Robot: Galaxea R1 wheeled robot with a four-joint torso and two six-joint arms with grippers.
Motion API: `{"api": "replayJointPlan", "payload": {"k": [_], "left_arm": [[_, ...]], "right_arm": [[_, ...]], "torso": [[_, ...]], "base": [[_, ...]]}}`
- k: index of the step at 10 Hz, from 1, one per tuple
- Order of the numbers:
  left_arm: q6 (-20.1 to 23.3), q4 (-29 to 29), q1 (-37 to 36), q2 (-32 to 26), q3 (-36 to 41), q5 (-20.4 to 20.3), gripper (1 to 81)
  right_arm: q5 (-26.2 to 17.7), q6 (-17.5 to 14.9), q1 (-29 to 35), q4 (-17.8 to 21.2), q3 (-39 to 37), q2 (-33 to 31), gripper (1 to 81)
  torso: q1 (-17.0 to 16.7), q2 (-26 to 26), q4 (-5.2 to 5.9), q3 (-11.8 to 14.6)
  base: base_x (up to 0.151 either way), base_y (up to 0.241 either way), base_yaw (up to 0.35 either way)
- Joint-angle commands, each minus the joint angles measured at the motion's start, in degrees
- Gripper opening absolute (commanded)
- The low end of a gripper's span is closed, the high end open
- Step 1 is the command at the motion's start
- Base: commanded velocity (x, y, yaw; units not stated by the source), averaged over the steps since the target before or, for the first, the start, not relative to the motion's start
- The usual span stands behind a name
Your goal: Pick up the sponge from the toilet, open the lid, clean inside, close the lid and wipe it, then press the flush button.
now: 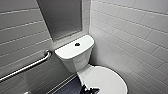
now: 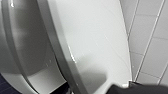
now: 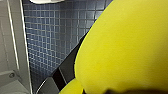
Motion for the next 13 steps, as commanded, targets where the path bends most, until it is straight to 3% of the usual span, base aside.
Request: {"api": "replayJointPlan", "payload": {"k": [1, 5, 8, 10, 13], "left_arm": [[-1.0, 0.6, -9.1, 0.1, 7.4, -5.7, 81.1], [-1.0, 0.6, -10.0, -1.5, 10.6, -5.8, 81.1], [-2.4, 0.5, -10.6, -2.4, 11.8, -6.0, 81.1], [-5.4, 0.6, -11.3, -4.3, 13.9, -7.4, 81.1], [-14.6, 0.7, -11.9, -9.3, 18.3, -10.9, 81.1]], "right_arm": [[-2.5, 0.3, -0.2, -2.0, 0.9, -0.4, 1.0], [-2.4, 0.3, -0.2, -2.1, 0.7, -0.5, 1.0], [-2.4, 0.3, -0.2, -2.0, 0.7, -0.4, 1.0], [-2.4, 0.3, -0.2, -1.9, 0.8, -0.4, 1.0], [-2.3, 0.3, -0.2, -2.0, 1.4, -0.4, 1.0]], "torso": [[0.0, 0.0, 0.00, 0.0], [0.0, 0.0, 0.00, 2.1], [0.0, 0.0, 0.00, 1.5], [0.0, 0.0, 0.00, 1.4], [0.0, 0.0, 0.00, 1.4]], "base": [[0.000, 0.000, 0.000], [0.000, 0.000, 0.000], [0.000, 0.000, 0.000], [0.000, 0.000, 0.000], [0.000, 0.000, 0.000]]}}
